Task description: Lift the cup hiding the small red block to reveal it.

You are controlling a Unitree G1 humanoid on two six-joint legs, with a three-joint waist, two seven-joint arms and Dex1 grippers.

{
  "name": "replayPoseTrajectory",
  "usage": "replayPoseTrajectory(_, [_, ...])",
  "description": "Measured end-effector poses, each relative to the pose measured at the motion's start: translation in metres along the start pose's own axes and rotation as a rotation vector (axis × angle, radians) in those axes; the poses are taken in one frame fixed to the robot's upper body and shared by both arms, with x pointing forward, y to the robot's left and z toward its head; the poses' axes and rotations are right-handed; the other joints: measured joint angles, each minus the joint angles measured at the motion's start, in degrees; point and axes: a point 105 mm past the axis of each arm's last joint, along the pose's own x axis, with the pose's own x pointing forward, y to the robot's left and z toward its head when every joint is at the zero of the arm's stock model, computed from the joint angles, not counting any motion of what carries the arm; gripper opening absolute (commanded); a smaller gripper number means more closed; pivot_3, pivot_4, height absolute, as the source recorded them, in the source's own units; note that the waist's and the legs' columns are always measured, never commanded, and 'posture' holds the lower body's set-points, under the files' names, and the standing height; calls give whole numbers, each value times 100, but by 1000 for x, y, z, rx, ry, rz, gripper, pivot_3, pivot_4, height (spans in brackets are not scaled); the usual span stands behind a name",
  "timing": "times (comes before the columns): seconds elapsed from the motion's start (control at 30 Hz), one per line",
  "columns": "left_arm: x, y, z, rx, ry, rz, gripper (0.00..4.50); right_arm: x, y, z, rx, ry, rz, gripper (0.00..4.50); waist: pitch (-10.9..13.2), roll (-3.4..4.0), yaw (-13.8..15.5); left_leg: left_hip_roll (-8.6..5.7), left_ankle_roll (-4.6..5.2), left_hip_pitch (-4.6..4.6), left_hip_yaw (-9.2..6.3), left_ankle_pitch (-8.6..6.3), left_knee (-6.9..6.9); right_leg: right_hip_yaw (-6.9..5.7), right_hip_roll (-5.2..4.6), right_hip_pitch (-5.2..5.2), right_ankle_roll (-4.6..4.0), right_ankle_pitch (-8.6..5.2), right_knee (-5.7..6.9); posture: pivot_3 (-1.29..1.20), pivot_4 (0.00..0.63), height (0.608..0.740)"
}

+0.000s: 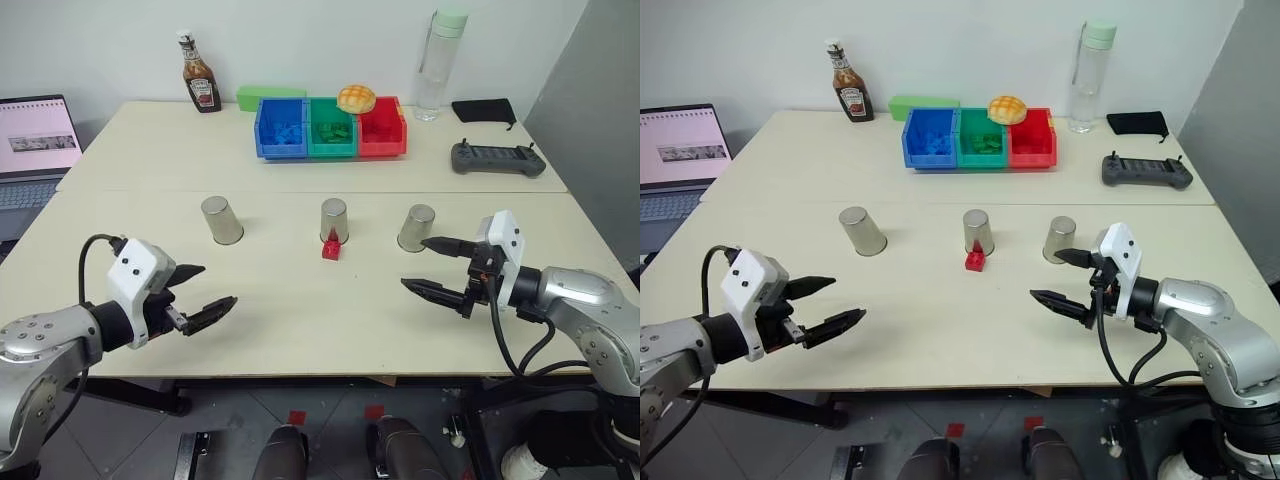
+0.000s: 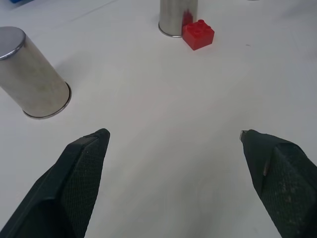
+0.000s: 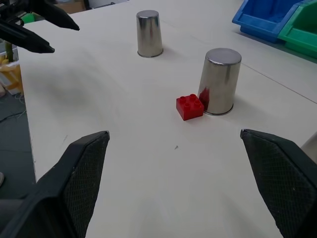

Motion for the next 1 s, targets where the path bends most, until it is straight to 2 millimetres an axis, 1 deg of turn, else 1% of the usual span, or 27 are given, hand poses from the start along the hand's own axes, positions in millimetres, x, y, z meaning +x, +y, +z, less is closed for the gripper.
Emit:
replayPoseTrajectory(0.27, [1, 1, 7, 16, -25, 1, 4483, -3, 1, -7, 19, 18, -7, 4500, 0, 0, -1, 0, 0, 0, 1, 0, 0, 1, 0, 0, 0, 0, 0, 0, 150, 740])
replayPoseTrajectory(0.9, [1, 2, 6, 25, -19, 8, 4483, -4, -2, -4, 7, 14, -15, 4500, 0, 0, -1, 0, 0, 0, 1, 0, 0, 0, 0, 0, 0, 0, 0, 0, 150, 740])
replayPoseTrajectory(1.0, [1, 2, 6, 27, -19, 10, 4483, -4, -3, -1, -1, 9, -19, 4500, 0, 0, -2, 0, 0, 1, 1, 0, 0, 0, 0, 0, 0, 0, 0, 0, 150, 740])
